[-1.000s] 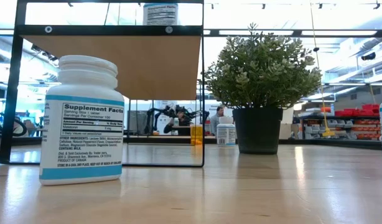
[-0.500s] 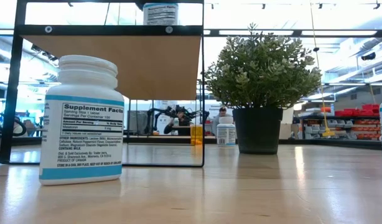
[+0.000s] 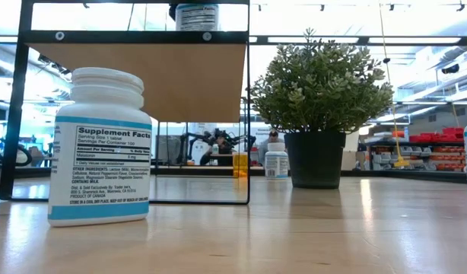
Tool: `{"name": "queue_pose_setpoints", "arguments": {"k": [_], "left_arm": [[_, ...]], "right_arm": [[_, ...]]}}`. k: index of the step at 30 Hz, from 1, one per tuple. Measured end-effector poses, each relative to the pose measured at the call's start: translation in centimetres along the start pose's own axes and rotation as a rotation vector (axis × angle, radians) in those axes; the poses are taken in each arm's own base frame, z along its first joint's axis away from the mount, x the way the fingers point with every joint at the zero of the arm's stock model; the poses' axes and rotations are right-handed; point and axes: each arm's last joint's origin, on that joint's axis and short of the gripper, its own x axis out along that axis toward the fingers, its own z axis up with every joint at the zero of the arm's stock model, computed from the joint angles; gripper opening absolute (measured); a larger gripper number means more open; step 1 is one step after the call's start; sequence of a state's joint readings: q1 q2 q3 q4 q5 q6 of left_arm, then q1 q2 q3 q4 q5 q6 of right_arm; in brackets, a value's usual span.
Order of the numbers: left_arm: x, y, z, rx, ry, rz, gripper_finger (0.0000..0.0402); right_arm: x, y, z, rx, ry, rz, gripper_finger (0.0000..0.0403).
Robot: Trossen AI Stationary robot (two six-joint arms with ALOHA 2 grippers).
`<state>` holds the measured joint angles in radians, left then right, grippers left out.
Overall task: Pick and place medicine bottles onto shelf by color
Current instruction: Put the top right white pill bottle on the shelf
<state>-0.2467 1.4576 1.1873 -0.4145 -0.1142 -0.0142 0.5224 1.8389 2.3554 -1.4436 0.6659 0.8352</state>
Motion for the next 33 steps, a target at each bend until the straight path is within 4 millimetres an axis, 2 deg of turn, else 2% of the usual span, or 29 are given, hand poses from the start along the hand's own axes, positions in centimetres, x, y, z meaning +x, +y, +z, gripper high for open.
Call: {"name": "queue_pose_setpoints", "arguments": {"k": [3,13,30,33], "left_arm": [[0.6,-0.4,-0.3,-0.006,0.025,-0.011,0.0365],[0.8,-0.6,-0.4,-0.066,0.036,-0.008,0.0324],[0.5,-0.5,-1.5,-0.126,0.153,0.009,0.0174],[0.4,-0.5,-1.5,-0.133,0.154,0.010,0.0159]], "right_arm": [[0.0,0.0,0.0,0.000,0.000,0.001,0.0273],[0.0,0.0,-0.1,-0.016,0.005,-0.003,0.0273],[0.0,-0.1,-0.2,-0.051,0.014,-0.007,0.0273],[0.0,-0.1,-0.2,-0.057,0.016,-0.010,0.0273]]}}
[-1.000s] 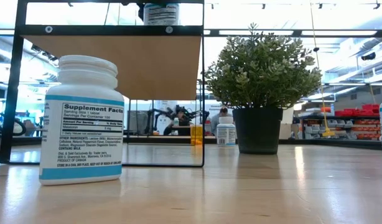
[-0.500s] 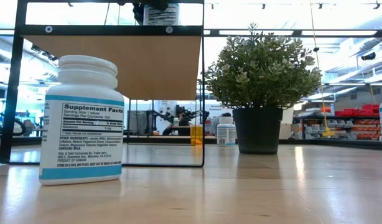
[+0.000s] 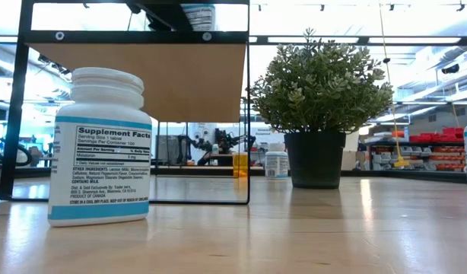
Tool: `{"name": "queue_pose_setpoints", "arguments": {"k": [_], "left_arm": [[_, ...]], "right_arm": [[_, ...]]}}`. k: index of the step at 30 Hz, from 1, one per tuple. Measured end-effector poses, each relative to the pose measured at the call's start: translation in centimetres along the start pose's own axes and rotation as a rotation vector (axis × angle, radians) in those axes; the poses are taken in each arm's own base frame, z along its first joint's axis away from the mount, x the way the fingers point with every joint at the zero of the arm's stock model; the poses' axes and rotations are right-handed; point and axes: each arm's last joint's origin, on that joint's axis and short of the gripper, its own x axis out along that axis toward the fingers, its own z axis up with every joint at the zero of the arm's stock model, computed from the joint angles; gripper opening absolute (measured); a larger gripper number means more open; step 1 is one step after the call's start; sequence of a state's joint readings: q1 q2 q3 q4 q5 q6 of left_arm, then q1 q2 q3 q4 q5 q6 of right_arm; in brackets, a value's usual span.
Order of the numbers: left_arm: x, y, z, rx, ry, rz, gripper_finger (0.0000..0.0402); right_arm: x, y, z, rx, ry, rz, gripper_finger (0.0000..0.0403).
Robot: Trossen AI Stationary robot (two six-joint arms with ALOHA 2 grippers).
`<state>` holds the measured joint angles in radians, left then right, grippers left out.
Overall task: Pick and place medicine bottles onto shelf by color
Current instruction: Put the top right white pill bottle on the shelf
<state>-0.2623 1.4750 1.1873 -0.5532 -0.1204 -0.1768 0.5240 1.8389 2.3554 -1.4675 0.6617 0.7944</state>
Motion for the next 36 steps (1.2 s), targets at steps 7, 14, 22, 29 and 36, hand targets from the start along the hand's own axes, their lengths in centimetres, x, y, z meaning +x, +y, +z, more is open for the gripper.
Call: {"name": "queue_pose_setpoints", "arguments": {"k": [7,14,22,29,36], "left_arm": [[-0.6,-0.6,-0.6,-0.008,0.048,-0.003,0.0180],[-2.5,-1.8,-1.9,-0.006,0.126,-0.020,0.0174],[-4.6,-2.1,-3.6,-0.036,0.220,0.083,0.0174],[-4.9,-2.3,-3.9,-0.038,0.236,0.107,0.0186],[-5.0,-2.5,-4.2,-0.063,0.252,0.115,0.0182]], "right_arm": [[0.0,0.0,0.0,-0.002,0.002,-0.001,0.0273],[0.0,0.0,-0.1,-0.041,0.005,-0.005,0.0273],[0.2,-0.2,0.1,-0.090,-0.006,-0.023,0.0273],[0.4,-0.4,0.3,-0.093,-0.010,-0.035,0.0273],[0.4,-0.4,0.3,-0.094,-0.009,-0.035,0.0273]]}}
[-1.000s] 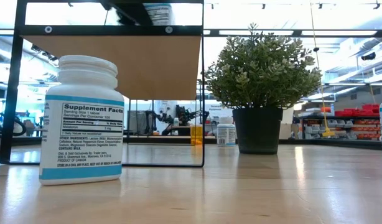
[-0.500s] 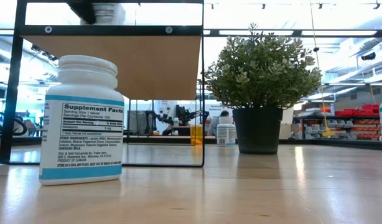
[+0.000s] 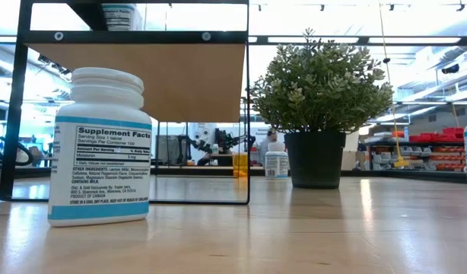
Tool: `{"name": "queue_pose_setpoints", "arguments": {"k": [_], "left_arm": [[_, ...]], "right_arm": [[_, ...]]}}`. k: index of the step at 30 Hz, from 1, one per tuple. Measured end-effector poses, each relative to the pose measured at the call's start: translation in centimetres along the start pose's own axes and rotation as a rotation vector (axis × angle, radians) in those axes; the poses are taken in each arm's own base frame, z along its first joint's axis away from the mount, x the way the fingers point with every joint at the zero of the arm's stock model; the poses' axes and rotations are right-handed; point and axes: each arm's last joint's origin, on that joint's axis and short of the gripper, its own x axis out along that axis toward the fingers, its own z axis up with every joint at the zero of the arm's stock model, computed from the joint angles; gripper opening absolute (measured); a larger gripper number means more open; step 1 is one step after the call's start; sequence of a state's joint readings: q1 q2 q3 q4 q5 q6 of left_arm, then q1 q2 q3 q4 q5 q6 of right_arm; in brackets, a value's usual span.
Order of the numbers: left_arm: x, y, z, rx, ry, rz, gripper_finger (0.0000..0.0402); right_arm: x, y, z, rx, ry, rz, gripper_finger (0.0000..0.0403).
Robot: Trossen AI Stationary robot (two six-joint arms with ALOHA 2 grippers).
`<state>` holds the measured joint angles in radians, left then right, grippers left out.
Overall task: Pick and place medicine bottles onto shelf by color
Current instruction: Put the top right white pill bottle on the shelf
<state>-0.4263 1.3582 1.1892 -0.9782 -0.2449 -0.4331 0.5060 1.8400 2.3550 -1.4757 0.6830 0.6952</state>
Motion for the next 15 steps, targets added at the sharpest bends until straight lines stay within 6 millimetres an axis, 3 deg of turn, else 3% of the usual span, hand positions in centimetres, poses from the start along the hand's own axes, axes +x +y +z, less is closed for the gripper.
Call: {"name": "queue_pose_setpoints", "arguments": {"k": [15], "left_arm": [[-0.39,-0.81,-0.65,0.012,0.016,-0.024,0.0191]], "right_arm": [[0.00,0.01,-0.01,-0.028,0.002,0.002,0.0273]]}}
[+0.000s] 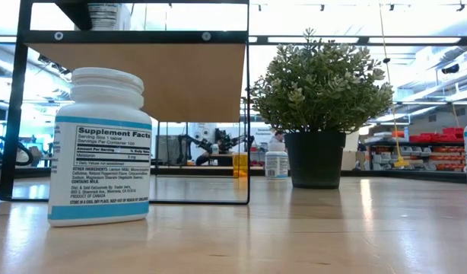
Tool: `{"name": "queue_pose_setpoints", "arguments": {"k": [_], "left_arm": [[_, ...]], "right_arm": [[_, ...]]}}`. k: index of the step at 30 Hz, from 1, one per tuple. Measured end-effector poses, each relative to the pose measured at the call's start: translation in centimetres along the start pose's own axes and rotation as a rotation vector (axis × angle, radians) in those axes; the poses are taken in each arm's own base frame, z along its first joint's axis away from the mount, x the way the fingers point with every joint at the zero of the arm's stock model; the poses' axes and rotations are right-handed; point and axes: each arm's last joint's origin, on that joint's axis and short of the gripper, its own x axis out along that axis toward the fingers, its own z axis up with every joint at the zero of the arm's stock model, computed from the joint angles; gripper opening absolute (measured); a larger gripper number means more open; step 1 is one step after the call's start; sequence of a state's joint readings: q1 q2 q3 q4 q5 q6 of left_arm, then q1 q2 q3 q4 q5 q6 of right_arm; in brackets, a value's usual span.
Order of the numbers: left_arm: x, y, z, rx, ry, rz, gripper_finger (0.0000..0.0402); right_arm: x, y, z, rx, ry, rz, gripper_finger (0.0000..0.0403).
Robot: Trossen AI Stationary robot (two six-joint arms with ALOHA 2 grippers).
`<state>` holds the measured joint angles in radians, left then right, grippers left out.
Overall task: Pick and place medicine bottles onto shelf by color
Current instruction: Put the top right white pill bottle on the shelf
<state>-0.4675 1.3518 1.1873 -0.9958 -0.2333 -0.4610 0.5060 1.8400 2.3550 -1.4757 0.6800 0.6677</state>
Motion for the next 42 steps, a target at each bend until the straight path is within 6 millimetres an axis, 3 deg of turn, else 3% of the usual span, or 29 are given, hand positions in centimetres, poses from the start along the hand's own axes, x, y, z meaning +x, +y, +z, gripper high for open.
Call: {"name": "queue_pose_setpoints", "arguments": {"k": [15,32,42], "left_arm": [[0.2,0.4,0.1,-0.009,-0.025,0.082,0.0261],[0.1,0.2,0.1,-0.035,-0.026,0.060,0.0264],[-3.0,1.5,-0.8,-0.120,-0.098,0.021,0.0275]], "right_arm": [[0.0,0.0,0.0,-0.007,-0.001,-0.001,0.0273],[0.0,0.0,0.0,-0.013,-0.002,-0.003,0.0273],[0.0,0.0,0.0,-0.014,-0.002,-0.003,0.0273]]}}
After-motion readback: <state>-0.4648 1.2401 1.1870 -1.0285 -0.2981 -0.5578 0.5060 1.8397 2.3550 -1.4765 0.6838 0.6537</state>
